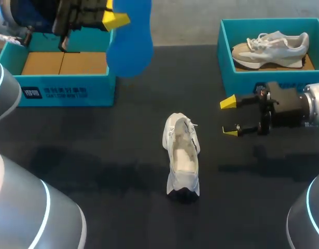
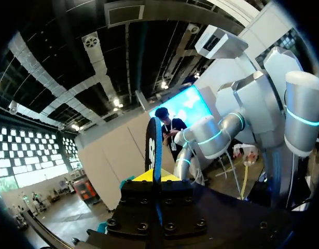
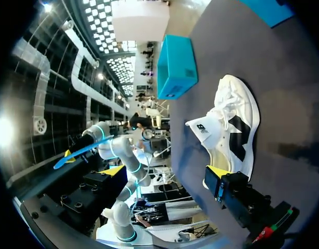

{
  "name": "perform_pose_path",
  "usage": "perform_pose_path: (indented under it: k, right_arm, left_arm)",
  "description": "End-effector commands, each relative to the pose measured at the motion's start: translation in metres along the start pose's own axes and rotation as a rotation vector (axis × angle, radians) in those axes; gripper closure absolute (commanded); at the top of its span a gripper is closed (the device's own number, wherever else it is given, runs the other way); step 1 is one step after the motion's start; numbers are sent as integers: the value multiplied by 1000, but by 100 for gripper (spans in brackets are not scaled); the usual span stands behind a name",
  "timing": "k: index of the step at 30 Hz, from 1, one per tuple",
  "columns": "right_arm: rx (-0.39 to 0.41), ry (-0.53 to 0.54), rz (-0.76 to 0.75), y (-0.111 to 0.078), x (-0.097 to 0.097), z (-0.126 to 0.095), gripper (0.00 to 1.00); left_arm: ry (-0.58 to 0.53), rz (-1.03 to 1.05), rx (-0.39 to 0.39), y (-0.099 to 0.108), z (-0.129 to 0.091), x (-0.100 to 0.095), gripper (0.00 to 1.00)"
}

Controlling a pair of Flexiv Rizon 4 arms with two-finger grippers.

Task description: Take the shoe out of the shoebox, open the shoe tongue, remove and reinsert the insole, then place the shoe into the shoebox

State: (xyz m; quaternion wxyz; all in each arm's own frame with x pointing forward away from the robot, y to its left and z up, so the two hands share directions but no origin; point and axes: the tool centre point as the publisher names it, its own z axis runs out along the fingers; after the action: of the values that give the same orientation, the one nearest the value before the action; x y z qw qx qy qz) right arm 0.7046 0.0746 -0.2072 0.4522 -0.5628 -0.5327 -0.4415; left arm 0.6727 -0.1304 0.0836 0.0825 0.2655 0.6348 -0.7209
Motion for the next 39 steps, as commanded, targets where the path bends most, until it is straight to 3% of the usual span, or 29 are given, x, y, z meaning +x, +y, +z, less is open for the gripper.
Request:
perform_pose_path:
  k: [1,10,13,16,31,32,39]
  right_arm:
    - [-1,-1,0,0,0,1,0]
    - [-1,-1,0,0,0,1,0]
    - [-1,-1,0,0,0,1,0]
    - [-1,-1,0,0,0,1,0]
    - [-1,-1,0,0,0,1,0]
    - [-1,-1,0,0,0,1,0]
    - [-1,-1,0,0,0,1,0]
  left_arm:
    - [99,441,-138,22,-3,-5,100]
    - [194,678,-44,34,-4,6,100]
    - [214,751,-71,37,-2,9,100]
    - [261,854,-214,47,2,17,100]
    - [261,854,-214,47,2,17,100]
    - [261,847,-160,49,3,21,100]
    - [332,1017,-115,66,8,31,100]
